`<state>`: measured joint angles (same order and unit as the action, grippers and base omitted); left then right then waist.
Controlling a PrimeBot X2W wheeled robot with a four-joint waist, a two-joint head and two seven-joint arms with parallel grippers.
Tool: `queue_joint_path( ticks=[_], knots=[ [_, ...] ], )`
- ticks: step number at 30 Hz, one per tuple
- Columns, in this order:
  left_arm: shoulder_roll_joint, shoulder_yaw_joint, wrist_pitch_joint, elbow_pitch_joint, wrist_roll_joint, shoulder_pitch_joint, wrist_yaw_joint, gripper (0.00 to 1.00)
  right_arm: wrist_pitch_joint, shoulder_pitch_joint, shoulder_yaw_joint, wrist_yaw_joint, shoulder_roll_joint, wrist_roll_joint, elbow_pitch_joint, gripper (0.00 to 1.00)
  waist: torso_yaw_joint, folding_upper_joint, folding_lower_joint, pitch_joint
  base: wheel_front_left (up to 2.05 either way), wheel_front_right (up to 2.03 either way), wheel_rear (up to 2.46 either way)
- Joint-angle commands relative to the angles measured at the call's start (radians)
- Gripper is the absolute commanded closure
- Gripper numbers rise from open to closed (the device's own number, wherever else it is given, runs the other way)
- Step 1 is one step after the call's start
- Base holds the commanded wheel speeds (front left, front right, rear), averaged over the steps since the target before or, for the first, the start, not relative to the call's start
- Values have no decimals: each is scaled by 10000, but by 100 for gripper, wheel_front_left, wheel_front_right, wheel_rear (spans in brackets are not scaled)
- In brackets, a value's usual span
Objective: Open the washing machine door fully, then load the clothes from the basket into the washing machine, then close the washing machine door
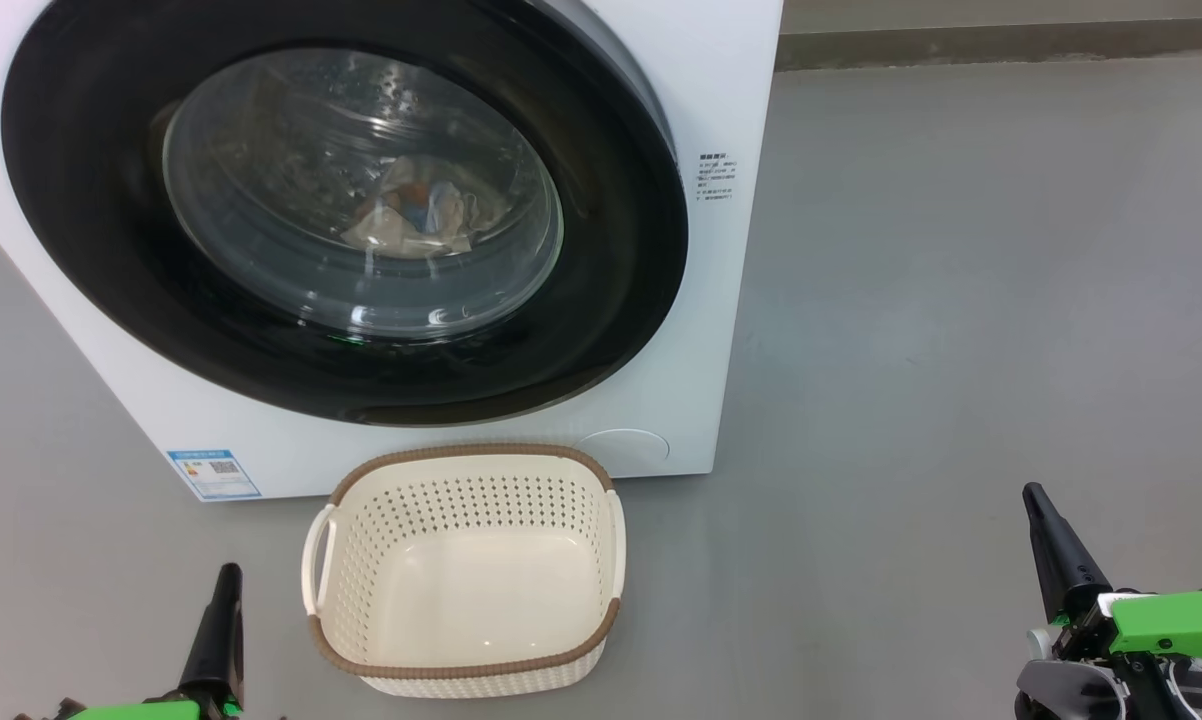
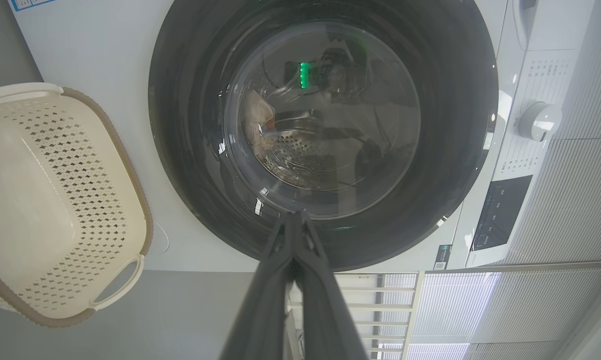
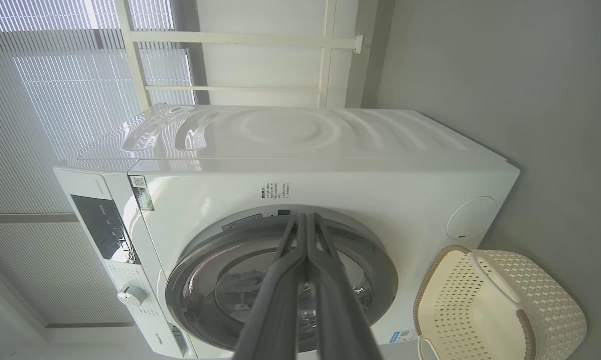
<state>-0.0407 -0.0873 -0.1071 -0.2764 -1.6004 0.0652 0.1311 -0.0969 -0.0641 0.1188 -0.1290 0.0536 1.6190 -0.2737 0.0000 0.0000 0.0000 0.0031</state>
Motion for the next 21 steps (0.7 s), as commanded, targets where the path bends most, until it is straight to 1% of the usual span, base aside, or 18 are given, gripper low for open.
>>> queue_joint_path(
  ticks=[1,21],
  knots=[
    [-95,-267,-63,315,-80,427,-4,100,-64,-426,-173,-17,59,-3,296,100,0,0,0,0,0,0,0],
    [-95,-266,-62,315,-81,427,-4,100,-90,-429,-140,-17,36,-30,294,100,0,0,0,0,0,0,0]
  ],
)
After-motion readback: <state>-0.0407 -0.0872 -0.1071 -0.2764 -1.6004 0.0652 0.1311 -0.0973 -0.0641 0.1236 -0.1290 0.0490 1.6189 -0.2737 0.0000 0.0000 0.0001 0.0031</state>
